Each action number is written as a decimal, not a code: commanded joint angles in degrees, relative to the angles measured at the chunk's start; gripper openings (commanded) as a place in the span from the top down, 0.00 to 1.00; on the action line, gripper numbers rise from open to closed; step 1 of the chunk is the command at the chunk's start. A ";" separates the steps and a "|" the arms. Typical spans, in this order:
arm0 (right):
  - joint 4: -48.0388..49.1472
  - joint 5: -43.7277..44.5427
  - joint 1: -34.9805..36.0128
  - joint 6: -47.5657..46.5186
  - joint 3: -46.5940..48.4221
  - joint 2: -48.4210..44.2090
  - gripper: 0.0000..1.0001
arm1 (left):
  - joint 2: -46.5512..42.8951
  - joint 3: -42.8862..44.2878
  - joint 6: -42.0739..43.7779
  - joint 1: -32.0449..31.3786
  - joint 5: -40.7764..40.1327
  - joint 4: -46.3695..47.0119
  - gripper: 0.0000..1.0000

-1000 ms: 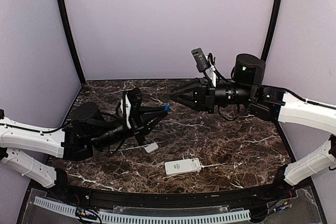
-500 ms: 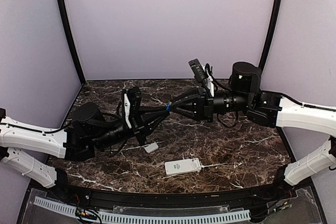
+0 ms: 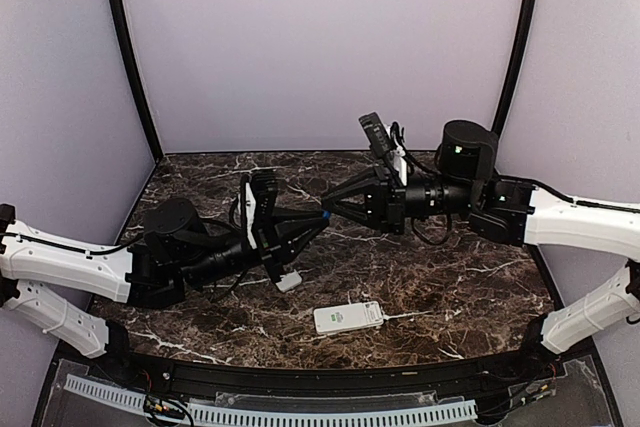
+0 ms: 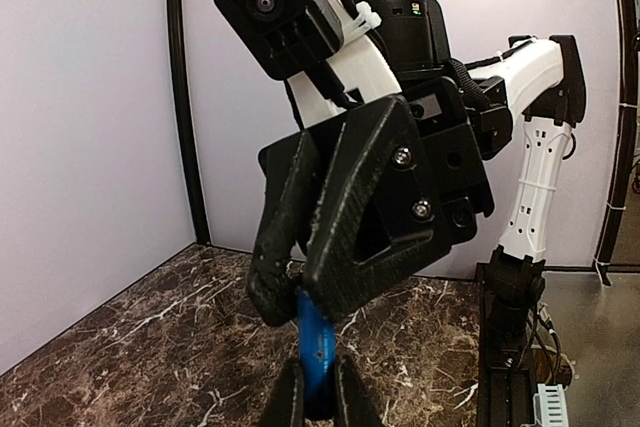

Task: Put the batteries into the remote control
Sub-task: Pass from the left arm to the right

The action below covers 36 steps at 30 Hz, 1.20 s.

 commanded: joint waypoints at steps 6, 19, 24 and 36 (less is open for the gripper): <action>1.91 -0.17 0.87 0.22 -0.99 0.42 0.78 | -0.65 1.30 0.64 -0.20 -0.47 0.63 0.98; 1.06 0.18 0.90 -0.02 -0.97 0.67 0.89 | -0.61 1.36 0.66 -0.13 -0.57 1.62 0.98; -0.29 -0.55 0.90 0.00 -0.17 1.08 1.00 | -0.22 1.43 0.51 -0.15 -0.53 2.07 0.98; -1.68 -1.13 0.90 0.59 2.35 1.56 1.00 | 0.48 1.27 -0.02 -0.15 0.02 2.43 0.98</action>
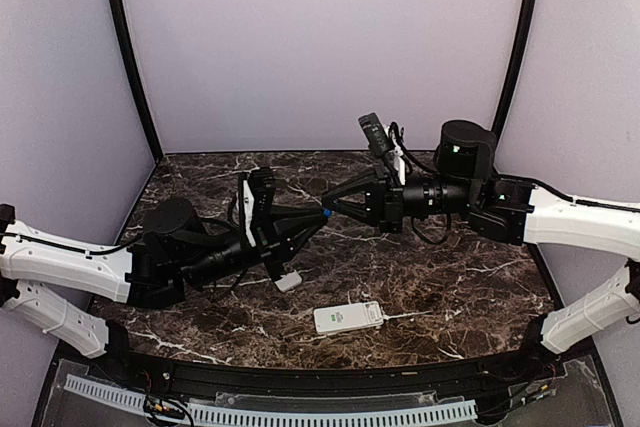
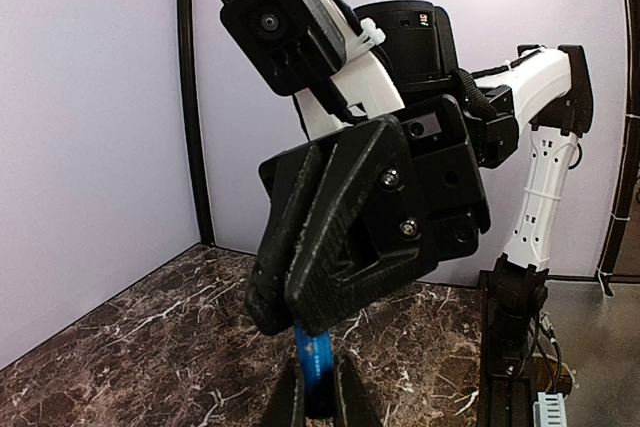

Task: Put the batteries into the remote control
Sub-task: Pass from the left arm to the right, then place the battery at the center of the board.

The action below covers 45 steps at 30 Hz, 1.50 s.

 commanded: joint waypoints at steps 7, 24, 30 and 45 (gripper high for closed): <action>-2.09 -2.20 1.08 1.20 3.24 1.75 1.00 | 0.53 1.19 0.09 0.03 -0.13 0.65 0.91; -41.04 16.06 -5.32 1.01 10.33 -0.32 1.00 | -4.76 0.95 1.73 0.06 -5.16 -13.36 0.14; -63.64 24.06 -11.94 1.74 8.59 5.74 1.00 | -7.55 1.85 3.72 0.13 -12.26 -22.89 0.12; -62.65 28.08 -14.55 0.62 3.32 25.55 1.00 | -8.48 2.31 3.64 0.15 -15.97 -29.55 0.11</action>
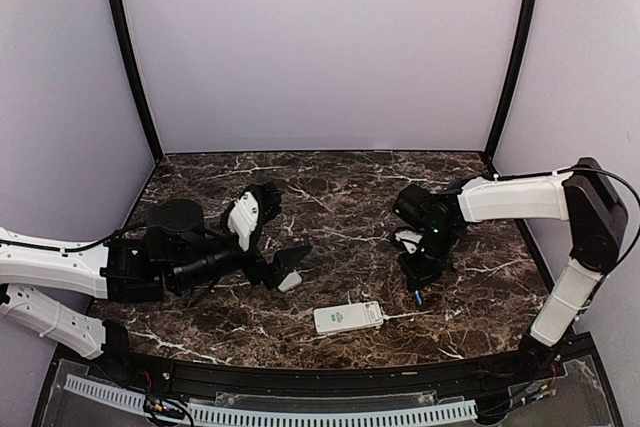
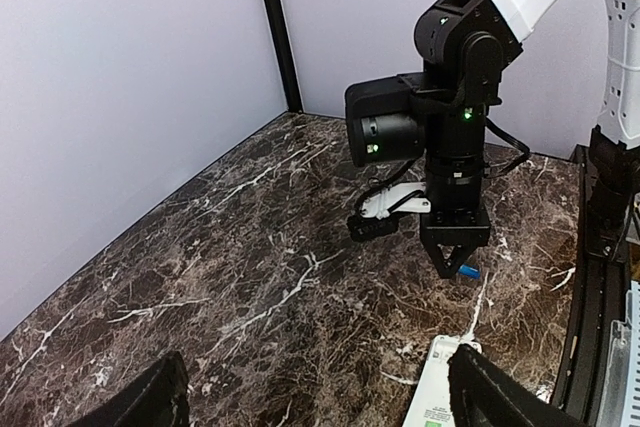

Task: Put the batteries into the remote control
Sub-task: Place the battery at the center of the board.

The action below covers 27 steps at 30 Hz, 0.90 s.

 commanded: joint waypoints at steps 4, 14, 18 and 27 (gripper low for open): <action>0.93 3.72 -0.34 0.62 0.51 6.85 1.00 | -2.01 0.87 0.87 0.13 -2.18 -2.94 0.11; 4.80 3.42 -0.30 2.80 -0.01 9.59 0.83 | -2.13 0.94 2.46 0.13 -2.60 -2.19 0.11; 5.55 3.78 -0.31 3.12 -0.12 9.29 0.78 | -2.54 0.75 2.53 0.13 -2.98 -2.68 0.11; 6.19 4.45 -0.26 3.84 -1.28 8.44 0.70 | -4.11 -0.19 1.83 0.13 -3.67 -3.67 0.10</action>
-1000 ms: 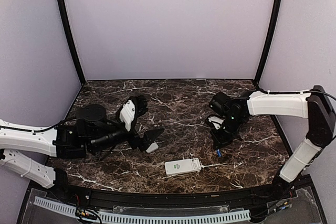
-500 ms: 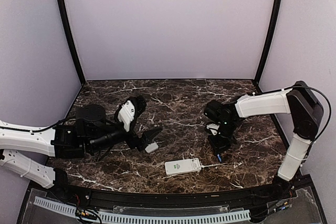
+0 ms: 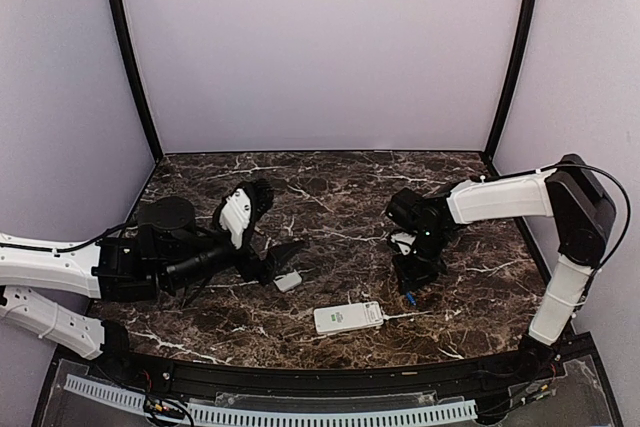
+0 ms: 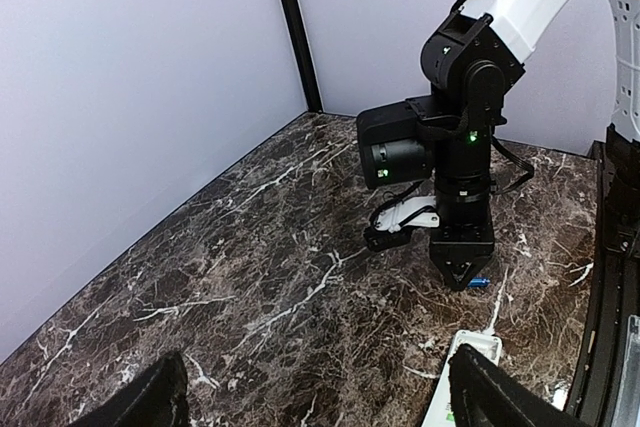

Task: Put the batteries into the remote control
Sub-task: Place the battery at the center of the board, then pick up the battery from the center of the board.

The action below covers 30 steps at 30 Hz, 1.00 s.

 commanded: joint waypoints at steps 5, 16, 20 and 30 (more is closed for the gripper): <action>3.54 2.52 0.00 1.37 -2.61 1.65 0.66 | -2.54 -0.50 0.07 0.13 -1.10 -1.43 0.11; 1.44 6.35 2.70 9.17 -9.57 -5.74 0.65 | -3.98 -1.76 0.07 0.12 -1.15 -1.84 0.10; 2.26 6.43 5.35 12.32 -11.74 -7.95 0.67 | -4.34 -1.73 0.40 0.13 -0.95 -2.32 0.10; 3.18 6.90 7.82 12.58 -10.65 -5.56 0.80 | -5.73 -1.84 0.51 0.13 -1.05 -3.40 0.10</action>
